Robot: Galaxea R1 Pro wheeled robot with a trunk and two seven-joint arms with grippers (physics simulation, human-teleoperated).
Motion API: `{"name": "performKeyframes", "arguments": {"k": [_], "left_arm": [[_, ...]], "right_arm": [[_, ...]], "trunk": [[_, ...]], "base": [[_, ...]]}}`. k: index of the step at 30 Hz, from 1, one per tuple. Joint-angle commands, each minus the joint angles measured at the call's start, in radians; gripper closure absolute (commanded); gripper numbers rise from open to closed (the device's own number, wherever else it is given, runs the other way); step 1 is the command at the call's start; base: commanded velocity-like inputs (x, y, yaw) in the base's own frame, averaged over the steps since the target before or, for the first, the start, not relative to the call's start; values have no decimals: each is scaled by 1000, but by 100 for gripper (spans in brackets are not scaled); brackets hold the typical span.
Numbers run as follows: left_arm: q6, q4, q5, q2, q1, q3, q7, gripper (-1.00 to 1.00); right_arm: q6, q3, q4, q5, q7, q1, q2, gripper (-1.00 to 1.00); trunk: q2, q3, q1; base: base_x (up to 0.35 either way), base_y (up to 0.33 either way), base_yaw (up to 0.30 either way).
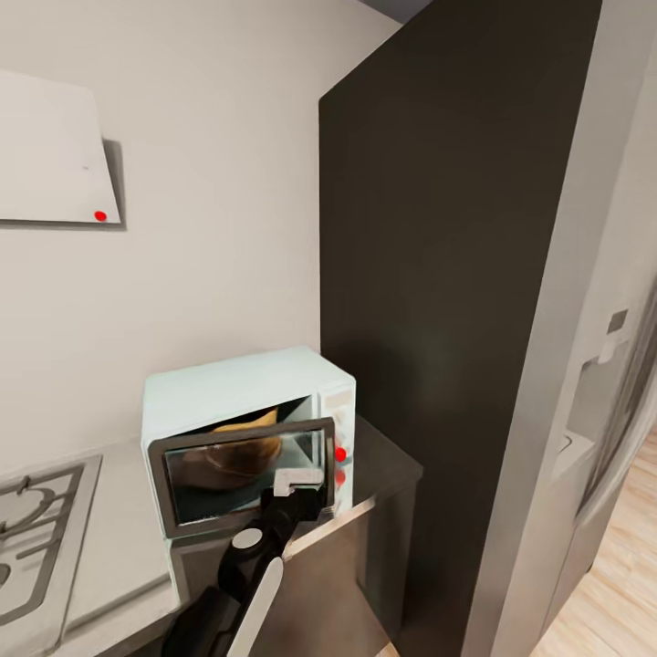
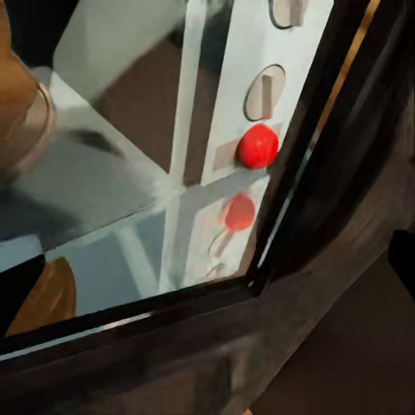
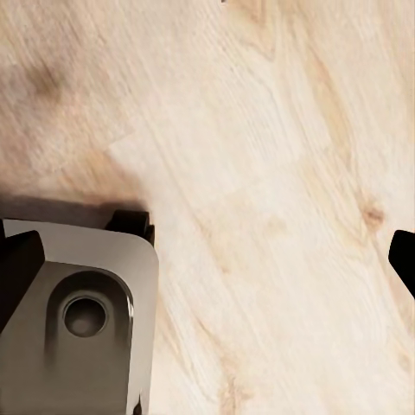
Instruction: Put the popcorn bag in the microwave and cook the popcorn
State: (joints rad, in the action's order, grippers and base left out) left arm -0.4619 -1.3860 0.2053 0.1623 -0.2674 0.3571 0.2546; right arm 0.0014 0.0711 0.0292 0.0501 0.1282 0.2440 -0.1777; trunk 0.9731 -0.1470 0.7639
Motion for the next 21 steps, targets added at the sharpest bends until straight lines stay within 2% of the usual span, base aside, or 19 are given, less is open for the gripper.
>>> {"name": "performKeyframes", "arguments": {"k": [1,21], "left_arm": [[-3,-1,11,0,-1,2,9,-100],[-3,-2,11,0,-1,0,11,-100]], "right_arm": [[0,6,1,5,2,1,0,-100],[0,6,1,5,2,1,-2,-100]], "trunk": [[1,-1,0],[1,-1,0]], "base": [[191,0,0],[172,0,0]]}}
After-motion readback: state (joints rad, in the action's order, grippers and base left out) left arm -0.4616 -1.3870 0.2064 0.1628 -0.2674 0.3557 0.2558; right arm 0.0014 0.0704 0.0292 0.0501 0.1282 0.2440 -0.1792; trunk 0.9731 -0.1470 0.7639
